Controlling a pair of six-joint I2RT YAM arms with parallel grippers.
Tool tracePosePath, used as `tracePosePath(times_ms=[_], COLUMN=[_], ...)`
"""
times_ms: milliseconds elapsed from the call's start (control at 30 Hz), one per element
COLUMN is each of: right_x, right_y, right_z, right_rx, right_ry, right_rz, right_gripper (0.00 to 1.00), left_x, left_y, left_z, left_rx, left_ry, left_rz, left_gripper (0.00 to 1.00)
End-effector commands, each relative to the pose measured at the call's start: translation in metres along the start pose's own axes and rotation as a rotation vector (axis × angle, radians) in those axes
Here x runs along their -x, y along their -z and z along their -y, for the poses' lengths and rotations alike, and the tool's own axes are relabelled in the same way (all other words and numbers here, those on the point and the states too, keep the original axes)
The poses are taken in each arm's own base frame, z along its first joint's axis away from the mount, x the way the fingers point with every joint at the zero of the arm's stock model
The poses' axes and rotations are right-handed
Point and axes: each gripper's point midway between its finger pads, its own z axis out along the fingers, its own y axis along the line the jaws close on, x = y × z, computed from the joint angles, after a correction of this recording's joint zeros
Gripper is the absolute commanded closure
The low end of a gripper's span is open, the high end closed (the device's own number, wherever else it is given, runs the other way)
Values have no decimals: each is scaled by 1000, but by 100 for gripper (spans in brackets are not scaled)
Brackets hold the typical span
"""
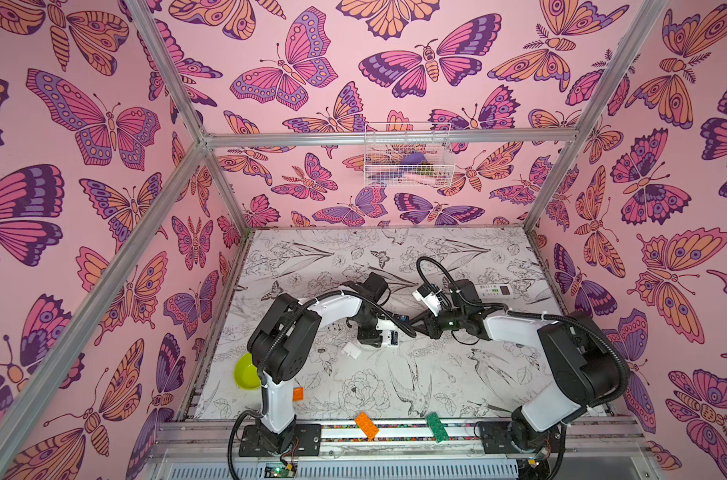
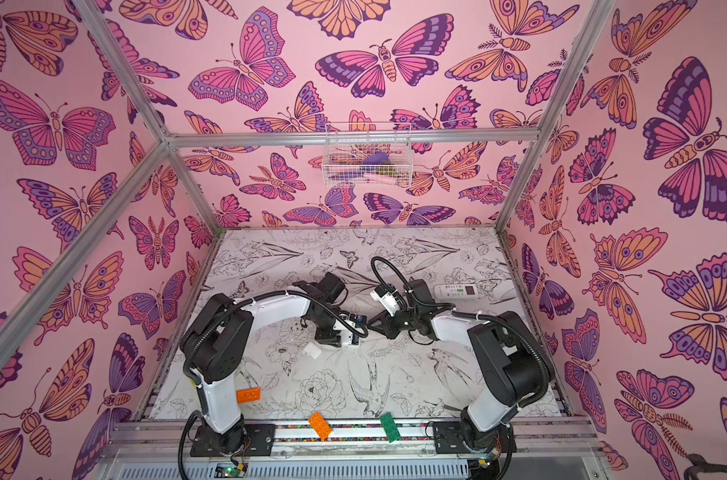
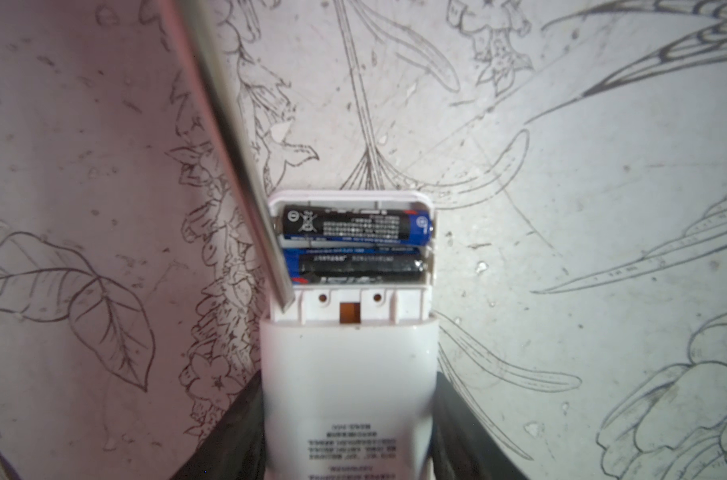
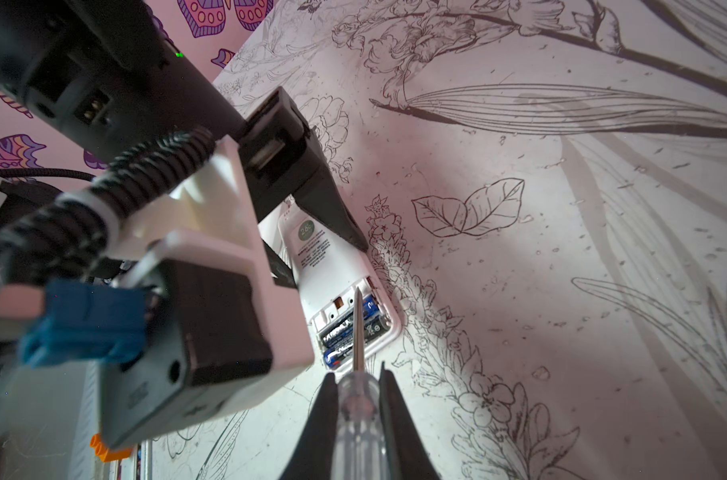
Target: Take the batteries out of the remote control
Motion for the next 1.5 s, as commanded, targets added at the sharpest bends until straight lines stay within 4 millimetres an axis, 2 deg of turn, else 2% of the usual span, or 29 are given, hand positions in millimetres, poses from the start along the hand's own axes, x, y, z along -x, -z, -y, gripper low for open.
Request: tracePosePath(times_ms=[0, 333, 500, 533, 667, 967, 1133, 1267, 1367, 1467], right_x=[6, 10, 0, 8, 11, 28, 41, 33, 19, 14], right_y=[-2, 8, 10, 15, 16, 23, 26, 31, 22, 16], right_z=[-5, -7, -10, -15, -18, -18, -26, -21, -15, -23], right_rx=[20, -24, -8, -8, 2, -44, -39, -64, -22, 62], right_ry=[46, 147, 210, 236, 261, 347, 435, 490, 438, 392], right_rz=[-4, -1, -68, -45, -38, 6, -59, -221, -291, -311], right_gripper=[100, 100, 100, 100, 100, 100, 100, 100, 100, 100], left_x=[-7, -8, -11, -11, -12, -9, -10, -10, -9, -7], left_y=[-17, -18, -15, -15, -17, -15, -14, -13, -12, -10], left_z=[15, 23, 24, 25, 24, 25, 21, 20, 20, 24], left_rx=[-54, -68, -59, -60, -63, -62, -53, -53, -60, -71], left_ry=[-9, -38, -70, -80, -70, -78, -68, -64, -44, -60], left_rz=[-31, -32, -41, -40, -45, -33, -47, -45, -47, -28], left_gripper=[45, 45, 45, 45, 45, 45, 45, 45, 44, 44])
